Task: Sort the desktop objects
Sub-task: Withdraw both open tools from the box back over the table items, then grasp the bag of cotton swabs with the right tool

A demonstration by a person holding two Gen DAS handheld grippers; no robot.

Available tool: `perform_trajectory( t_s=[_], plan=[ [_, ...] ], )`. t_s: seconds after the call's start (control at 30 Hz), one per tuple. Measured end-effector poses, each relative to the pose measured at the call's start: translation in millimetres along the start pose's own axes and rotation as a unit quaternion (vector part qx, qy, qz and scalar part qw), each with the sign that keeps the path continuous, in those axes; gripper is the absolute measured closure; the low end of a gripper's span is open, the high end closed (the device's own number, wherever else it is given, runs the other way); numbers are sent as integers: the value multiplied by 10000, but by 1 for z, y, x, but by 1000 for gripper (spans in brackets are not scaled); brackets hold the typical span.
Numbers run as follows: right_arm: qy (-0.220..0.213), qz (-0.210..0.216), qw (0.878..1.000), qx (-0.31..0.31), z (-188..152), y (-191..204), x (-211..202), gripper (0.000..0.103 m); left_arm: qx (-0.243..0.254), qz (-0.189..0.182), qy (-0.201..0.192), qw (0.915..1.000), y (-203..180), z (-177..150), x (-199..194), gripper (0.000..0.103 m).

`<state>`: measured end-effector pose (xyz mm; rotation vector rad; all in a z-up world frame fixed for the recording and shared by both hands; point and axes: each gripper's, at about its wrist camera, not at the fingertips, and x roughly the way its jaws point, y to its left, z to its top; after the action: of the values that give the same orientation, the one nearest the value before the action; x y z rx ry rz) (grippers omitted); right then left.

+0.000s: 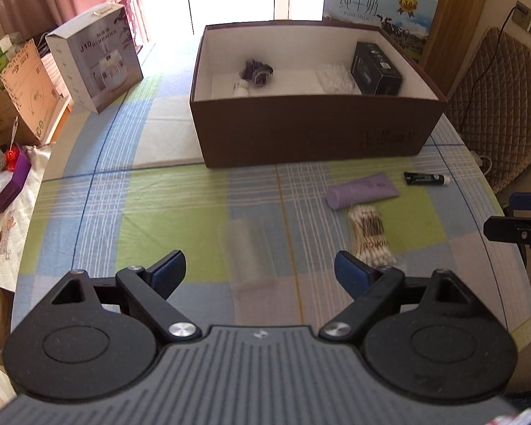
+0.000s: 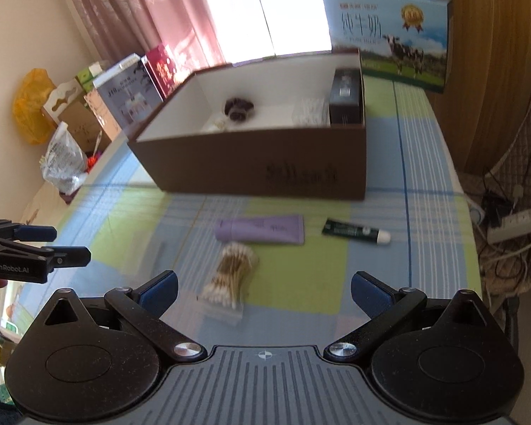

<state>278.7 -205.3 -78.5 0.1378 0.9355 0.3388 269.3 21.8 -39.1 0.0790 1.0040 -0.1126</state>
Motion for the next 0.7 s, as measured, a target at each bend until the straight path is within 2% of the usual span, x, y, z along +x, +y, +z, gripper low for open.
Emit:
perform_trajectory(
  t_s=[0.27,0.7],
  plan=[
    [264,33,9996,19,-15,6,16,2,-24,-47,212,9998,1,-17,10,14],
    [415,-75,9991,18,-21,28,55,2,-114,-60,367,9992,12,-21,35,14]
  ],
)
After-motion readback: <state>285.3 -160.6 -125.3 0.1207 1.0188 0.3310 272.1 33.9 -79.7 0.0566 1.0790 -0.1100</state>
